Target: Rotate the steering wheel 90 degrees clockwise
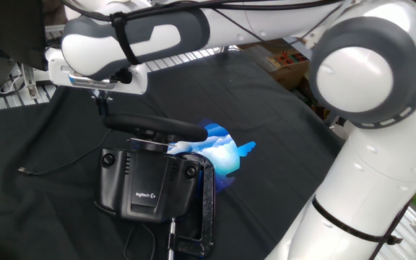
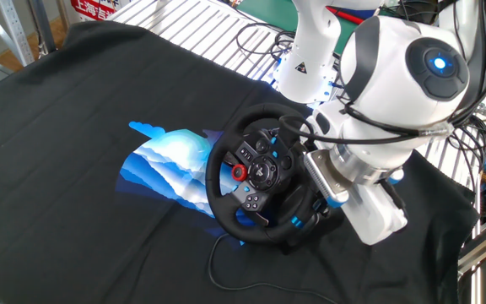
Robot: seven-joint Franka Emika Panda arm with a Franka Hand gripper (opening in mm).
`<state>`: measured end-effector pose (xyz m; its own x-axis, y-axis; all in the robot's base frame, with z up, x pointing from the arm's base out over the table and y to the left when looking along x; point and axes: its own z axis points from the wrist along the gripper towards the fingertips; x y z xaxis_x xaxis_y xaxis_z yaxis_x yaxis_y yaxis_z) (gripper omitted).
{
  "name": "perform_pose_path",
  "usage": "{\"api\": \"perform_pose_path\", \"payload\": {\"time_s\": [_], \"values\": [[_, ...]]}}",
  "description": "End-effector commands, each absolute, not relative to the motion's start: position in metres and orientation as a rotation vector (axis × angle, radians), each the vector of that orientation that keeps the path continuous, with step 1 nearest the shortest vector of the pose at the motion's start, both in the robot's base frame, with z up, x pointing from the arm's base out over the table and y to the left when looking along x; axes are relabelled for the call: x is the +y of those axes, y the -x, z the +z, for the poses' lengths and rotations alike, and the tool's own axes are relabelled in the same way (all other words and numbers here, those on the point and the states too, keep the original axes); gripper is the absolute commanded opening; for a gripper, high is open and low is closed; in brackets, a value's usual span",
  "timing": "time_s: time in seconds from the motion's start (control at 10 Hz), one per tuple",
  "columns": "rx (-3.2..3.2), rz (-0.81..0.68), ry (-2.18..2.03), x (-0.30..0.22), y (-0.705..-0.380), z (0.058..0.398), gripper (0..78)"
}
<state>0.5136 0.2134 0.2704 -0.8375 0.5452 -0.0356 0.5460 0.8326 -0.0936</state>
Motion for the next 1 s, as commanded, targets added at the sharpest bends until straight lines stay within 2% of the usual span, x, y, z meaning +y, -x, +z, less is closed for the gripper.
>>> {"api": "perform_pose_path", "payload": {"time_s": [0.1, 1.0], "values": [[3.032, -0.186, -0.896, 0.2081, -0.5209, 0.2675, 1.5], [3.042, -0.224, -0.853, 0.2091, -0.5289, 0.2722, 1.5]]}}
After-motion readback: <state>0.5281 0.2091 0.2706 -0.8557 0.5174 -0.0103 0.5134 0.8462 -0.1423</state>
